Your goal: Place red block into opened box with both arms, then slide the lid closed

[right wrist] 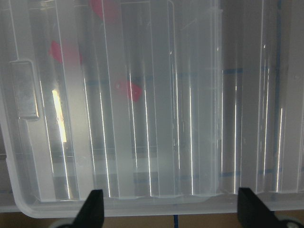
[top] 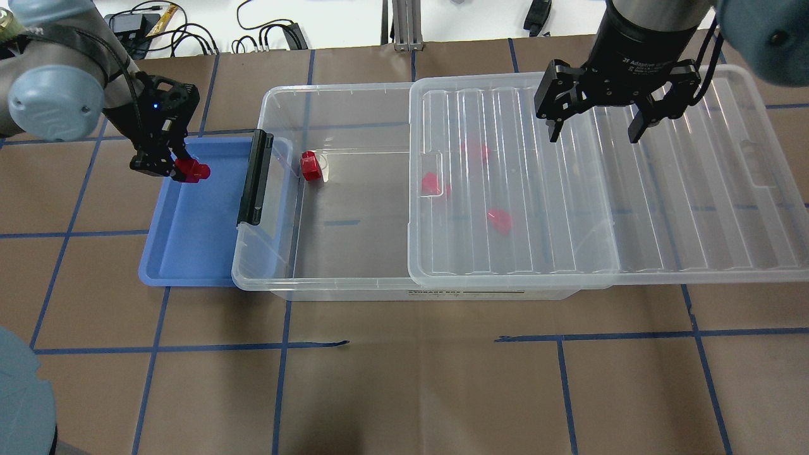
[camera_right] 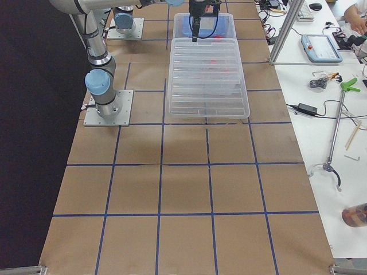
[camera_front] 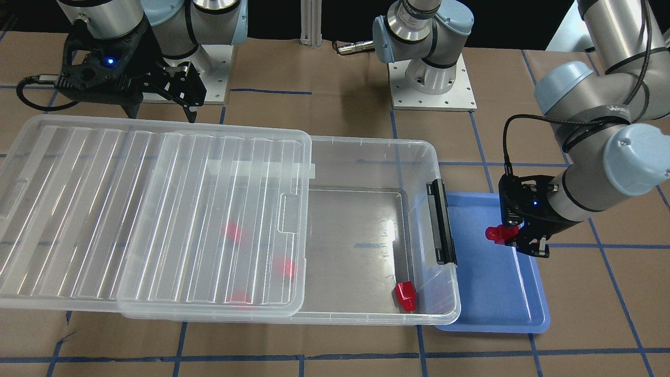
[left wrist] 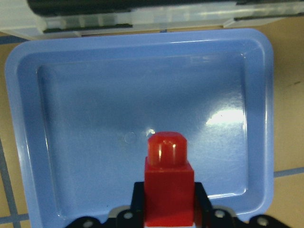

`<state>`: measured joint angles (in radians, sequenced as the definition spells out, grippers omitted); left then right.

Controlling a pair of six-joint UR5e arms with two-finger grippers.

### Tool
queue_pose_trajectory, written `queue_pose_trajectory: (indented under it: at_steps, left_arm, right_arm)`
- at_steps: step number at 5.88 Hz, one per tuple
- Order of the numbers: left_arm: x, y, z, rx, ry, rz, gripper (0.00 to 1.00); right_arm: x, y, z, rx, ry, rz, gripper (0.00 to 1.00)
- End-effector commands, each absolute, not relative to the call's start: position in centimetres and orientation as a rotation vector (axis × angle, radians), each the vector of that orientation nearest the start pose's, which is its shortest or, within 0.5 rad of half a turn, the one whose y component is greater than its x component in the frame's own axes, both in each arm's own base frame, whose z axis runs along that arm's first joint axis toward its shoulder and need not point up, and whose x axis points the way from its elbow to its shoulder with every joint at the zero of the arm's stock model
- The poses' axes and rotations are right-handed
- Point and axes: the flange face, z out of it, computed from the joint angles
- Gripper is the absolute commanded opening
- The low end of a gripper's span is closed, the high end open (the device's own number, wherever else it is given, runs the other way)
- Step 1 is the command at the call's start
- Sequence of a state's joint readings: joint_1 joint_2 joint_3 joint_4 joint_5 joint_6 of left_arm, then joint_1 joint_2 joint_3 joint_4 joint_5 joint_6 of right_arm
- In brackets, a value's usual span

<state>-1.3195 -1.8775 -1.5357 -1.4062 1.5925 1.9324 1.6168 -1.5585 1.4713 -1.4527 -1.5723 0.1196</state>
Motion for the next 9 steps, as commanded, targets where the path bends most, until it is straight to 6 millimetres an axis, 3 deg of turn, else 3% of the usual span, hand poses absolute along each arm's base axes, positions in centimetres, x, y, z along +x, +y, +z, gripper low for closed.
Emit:
queue_pose_trajectory:
  at_steps: [1,2,4,5,7,9]
  left_arm:
    - [1.5,-60.0,39.1,-2.246,-2.068,-0.101,0.01]
    - [-2.0,-59.7,40.7,-2.253,-2.073,-0.034,0.01]
    - [-14.0,-58.6,42.1,-2.212,-2.15,-0.03,0.01]
    - [-18.7,-57.5,41.8,-2.199,-2.163,-0.034,0.01]
    - [-20.6,-57.7,36.4,-2.198,-2.122,-0.085,0.01]
    - [-20.4,-56.9,27.7,-2.218,-2.134,-0.055,0.02]
  right_arm:
    - [15.6,-48.6,52.0,0.116,3.145,0.045,1.0]
    - [15.6,-48.6,51.9,0.116,3.145,0.048,1.0]
    - [15.6,-48.6,51.9,0.118,3.145,0.048,1.0]
    - [15.6,-48.6,51.9,0.118,3.145,0.048,1.0]
    - [15.6,-48.6,51.8,0.118,3.145,0.05,1.0]
    - [15.5,-48.6,51.7,0.121,3.146,0.057,1.0]
